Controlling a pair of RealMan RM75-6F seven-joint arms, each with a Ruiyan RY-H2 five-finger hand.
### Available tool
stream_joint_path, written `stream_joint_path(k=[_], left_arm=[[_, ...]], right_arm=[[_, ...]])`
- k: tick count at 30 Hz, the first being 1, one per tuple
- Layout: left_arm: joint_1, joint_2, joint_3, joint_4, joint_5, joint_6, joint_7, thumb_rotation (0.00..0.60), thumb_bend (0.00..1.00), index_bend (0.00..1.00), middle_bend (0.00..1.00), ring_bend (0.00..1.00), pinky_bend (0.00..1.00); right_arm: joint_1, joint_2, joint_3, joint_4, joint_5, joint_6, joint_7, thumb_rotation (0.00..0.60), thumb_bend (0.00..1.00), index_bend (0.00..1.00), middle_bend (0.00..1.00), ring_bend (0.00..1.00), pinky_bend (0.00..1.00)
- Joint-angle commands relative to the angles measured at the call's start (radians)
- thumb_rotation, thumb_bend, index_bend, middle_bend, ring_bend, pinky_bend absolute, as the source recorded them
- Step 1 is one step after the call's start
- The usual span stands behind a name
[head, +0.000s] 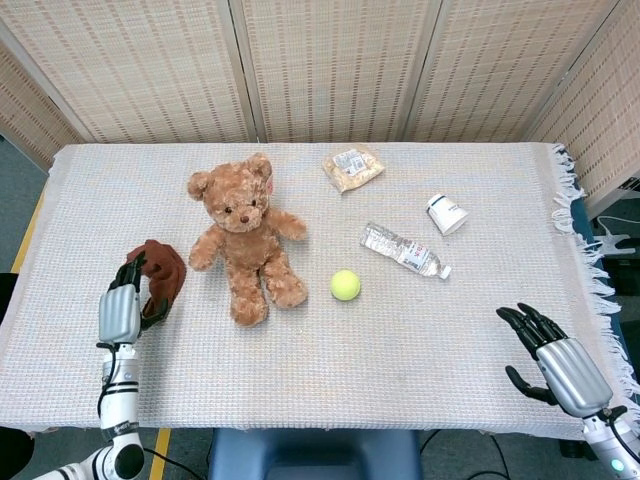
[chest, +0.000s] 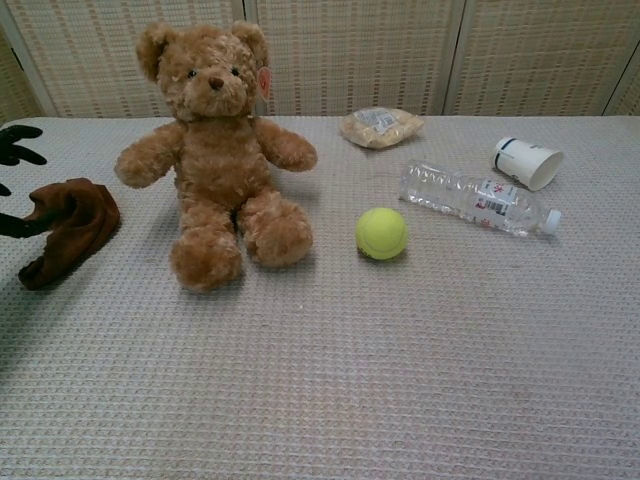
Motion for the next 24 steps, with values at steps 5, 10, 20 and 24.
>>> stream_joint_path(k=[5,10,20,24], left_arm=[[-0.086,-0.104,-0.066,0.15,-0.063,-0.033,0.011,0.6,0.34,0.0,0.14,0.1,0.27],[-0.126,-0.154,-0.098,0.186,-0.092,-0.033,0.017,0.6,0.34,0.0,0.14,0.1,0.27],[-0.202,-0.2,-0.156,0.205,-0.171,-0.061,0.084,0.6,0.34,0.04,0.14,0.1,0.28],[-0.221,-0.201,-0.171,0.19,-0.196,-0.059,0.117,0.6,0.34,0.05,0.15,0.1,0.28]], right_arm=[[0.002,0.014,-0.006,-0.005,-0.011,0.008,0.029,0.6,0.3,0.0,0.08,0.0,0.16],[0.003,0.017,-0.004,-0.005,-0.009,0.01,0.036,0.6,0.29,0.0,0.08,0.0,0.16],[0.004,0.025,-0.011,-0.005,-0.022,0.014,0.057,0.6,0.3,0.0,0.08,0.0,0.16],[0.005,0.029,-0.014,-0.006,-0.025,0.013,0.064,0.6,0.29,0.0,0.08,0.0,0.16]])
